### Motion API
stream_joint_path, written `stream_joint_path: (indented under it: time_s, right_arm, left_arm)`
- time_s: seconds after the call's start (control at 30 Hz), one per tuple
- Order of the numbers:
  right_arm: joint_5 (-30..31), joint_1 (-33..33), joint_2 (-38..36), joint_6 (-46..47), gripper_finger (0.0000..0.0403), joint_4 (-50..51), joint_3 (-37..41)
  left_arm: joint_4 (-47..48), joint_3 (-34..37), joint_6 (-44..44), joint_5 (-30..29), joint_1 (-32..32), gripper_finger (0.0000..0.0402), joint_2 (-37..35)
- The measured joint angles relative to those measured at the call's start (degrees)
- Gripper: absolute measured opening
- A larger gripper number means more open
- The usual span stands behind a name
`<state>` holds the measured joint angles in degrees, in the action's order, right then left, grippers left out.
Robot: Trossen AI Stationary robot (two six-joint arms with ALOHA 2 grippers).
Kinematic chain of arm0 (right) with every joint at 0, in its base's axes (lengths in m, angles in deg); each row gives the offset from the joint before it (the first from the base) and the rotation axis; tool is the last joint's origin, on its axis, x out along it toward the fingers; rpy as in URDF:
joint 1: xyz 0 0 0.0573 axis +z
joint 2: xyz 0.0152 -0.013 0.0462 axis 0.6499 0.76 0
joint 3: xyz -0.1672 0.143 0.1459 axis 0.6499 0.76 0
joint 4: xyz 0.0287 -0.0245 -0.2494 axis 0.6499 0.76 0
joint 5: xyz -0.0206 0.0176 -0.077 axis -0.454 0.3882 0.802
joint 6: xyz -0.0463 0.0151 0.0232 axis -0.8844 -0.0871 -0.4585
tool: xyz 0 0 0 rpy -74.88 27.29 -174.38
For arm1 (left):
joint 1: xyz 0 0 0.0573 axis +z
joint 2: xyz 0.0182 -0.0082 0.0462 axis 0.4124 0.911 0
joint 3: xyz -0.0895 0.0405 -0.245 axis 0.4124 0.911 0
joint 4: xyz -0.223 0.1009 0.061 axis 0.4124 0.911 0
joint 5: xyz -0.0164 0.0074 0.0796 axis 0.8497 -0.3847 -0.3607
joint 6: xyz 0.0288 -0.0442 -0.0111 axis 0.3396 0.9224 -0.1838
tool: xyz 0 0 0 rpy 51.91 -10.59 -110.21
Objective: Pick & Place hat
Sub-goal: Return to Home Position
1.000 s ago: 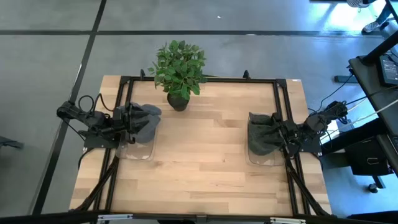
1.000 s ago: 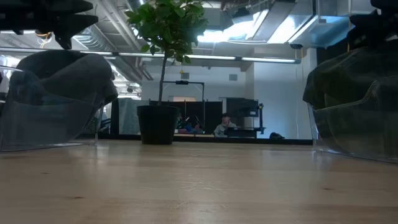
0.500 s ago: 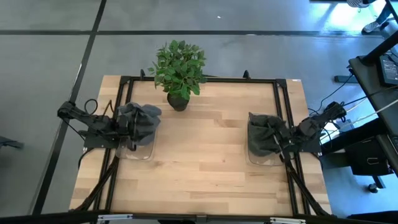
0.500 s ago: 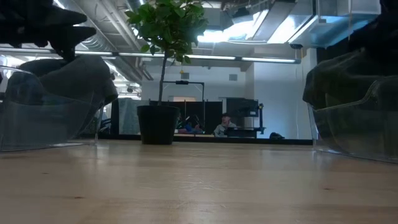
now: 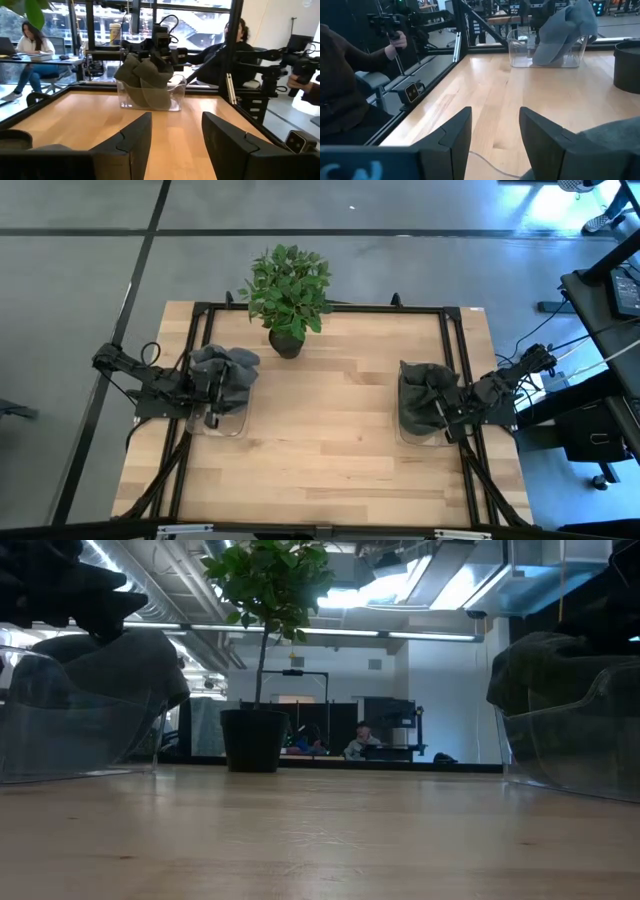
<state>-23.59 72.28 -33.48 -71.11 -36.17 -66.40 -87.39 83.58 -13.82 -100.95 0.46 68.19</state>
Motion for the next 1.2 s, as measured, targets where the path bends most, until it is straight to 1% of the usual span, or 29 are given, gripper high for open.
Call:
stream_joint_path:
  time_s: [0.13, 0.3, 0.57, 0.6, 0.67, 0.73, 1.2]
  right_arm:
    - [0.55, 0.00, 0.00, 0.27, 0.0165, 0.00, 0.00]
    - [0.52, 0.00, 0.00, 0.15, 0.0165, 0.00, 0.00]
    - [0.59, 0.00, 0.00, 0.06, 0.0165, 0.00, 0.00]
    - [1.28, -0.04, 0.02, 0.04, 0.0165, 0.00, 0.00]
    - [4.73, -0.06, 0.15, -0.03, 0.0165, -0.02, 0.02]
    - [6.39, -0.09, 0.15, 0.15, 0.0165, -0.04, 0.01]
    - [6.54, -0.07, 0.15, 0.04, 0.0165, -0.09, 0.00]
  left_arm:
    - [0.00, 0.00, -0.35, -0.60, 0.02, 0.0171, 0.00]
    - [0.00, 0.00, -0.42, 0.43, 0.00, 0.0168, 0.09]
    - [0.00, 0.00, -0.48, 0.46, 0.00, 0.0169, 0.09]
    - [0.00, 0.01, -0.48, 0.47, 0.01, 0.0170, 0.09]
    - [0.00, 0.02, -0.48, 0.47, 0.00, 0.0171, 0.11]
    - [-0.01, 0.00, -0.48, 0.48, 0.00, 0.0170, 0.11]
    - [-0.02, 0.00, -0.48, 0.54, 0.00, 0.0170, 0.11]
